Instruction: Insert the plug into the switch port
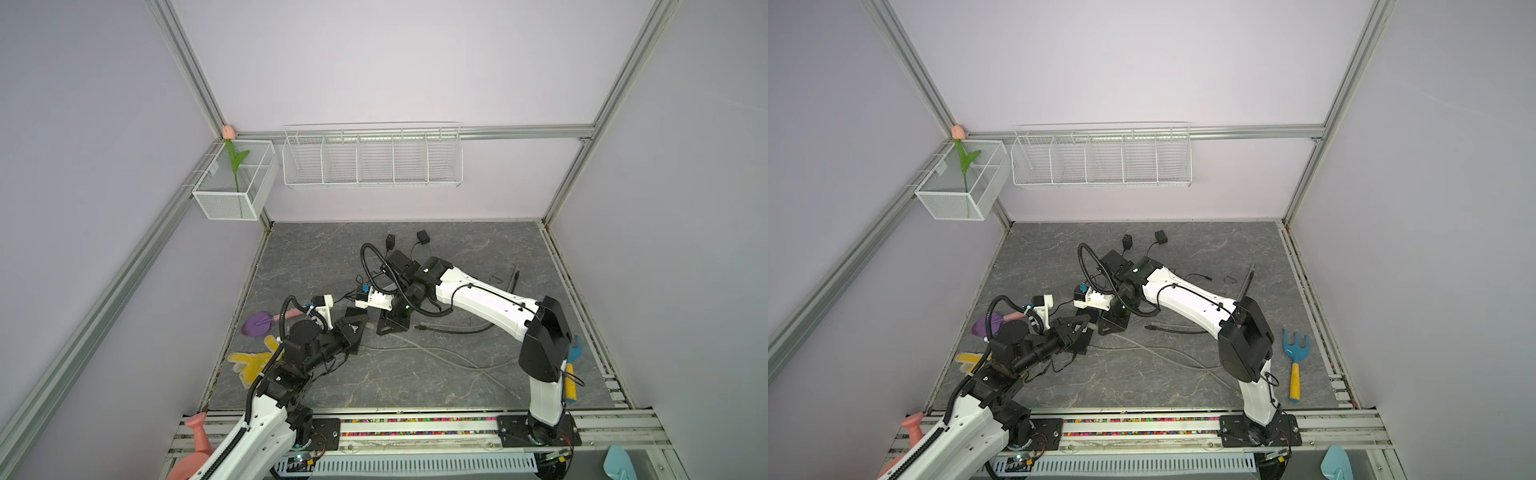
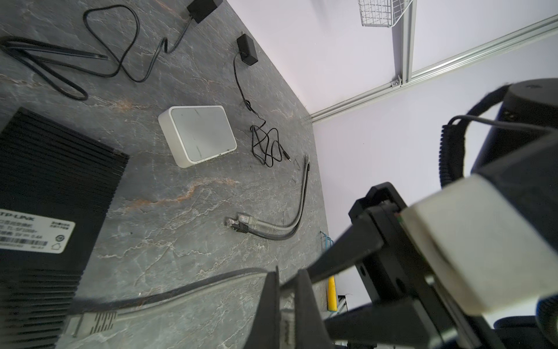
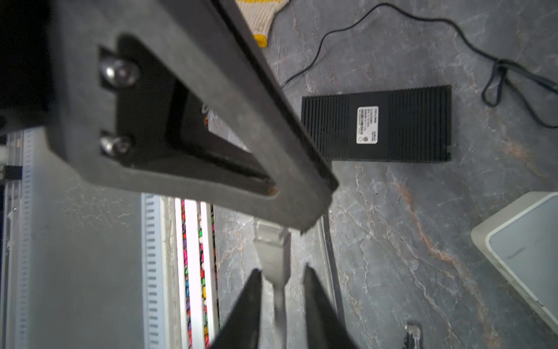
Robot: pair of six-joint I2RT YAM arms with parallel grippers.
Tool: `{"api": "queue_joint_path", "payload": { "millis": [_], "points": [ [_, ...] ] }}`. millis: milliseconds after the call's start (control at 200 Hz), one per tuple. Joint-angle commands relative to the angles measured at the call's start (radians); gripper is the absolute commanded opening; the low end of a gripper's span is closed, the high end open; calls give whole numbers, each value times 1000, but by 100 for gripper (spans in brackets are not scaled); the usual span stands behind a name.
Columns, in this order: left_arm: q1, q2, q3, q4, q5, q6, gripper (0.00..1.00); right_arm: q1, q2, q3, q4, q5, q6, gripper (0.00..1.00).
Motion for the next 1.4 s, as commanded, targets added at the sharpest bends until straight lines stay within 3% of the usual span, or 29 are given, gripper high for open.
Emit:
{"api": "queue_joint_path", "payload": {
  "millis": [0,130,250,920,1065,1270,1395],
  "points": [
    [-5,-24,-13,-1,-14,-17,0,6,-104,-77,110,63,20,47],
    [-5,-40,-10,-16,-31,-19,0,23,-239,-273,316,194,35,53],
    [-6,-37,-8,-17,-36,-22,0,31,-302,-369,399,237,31,54],
    [-5,-44,-3,-28,-66,-35,0,89,-234,-356,415,267,34,52],
    [-6,-48,-3,-31,-66,-36,0,93,-223,-349,423,286,36,48],
    [-5,-57,-6,-34,-65,-40,0,98,-219,-347,437,310,37,30],
    [-5,-60,-8,-31,-66,-43,0,101,-217,-350,442,302,39,30]
  ]
}}
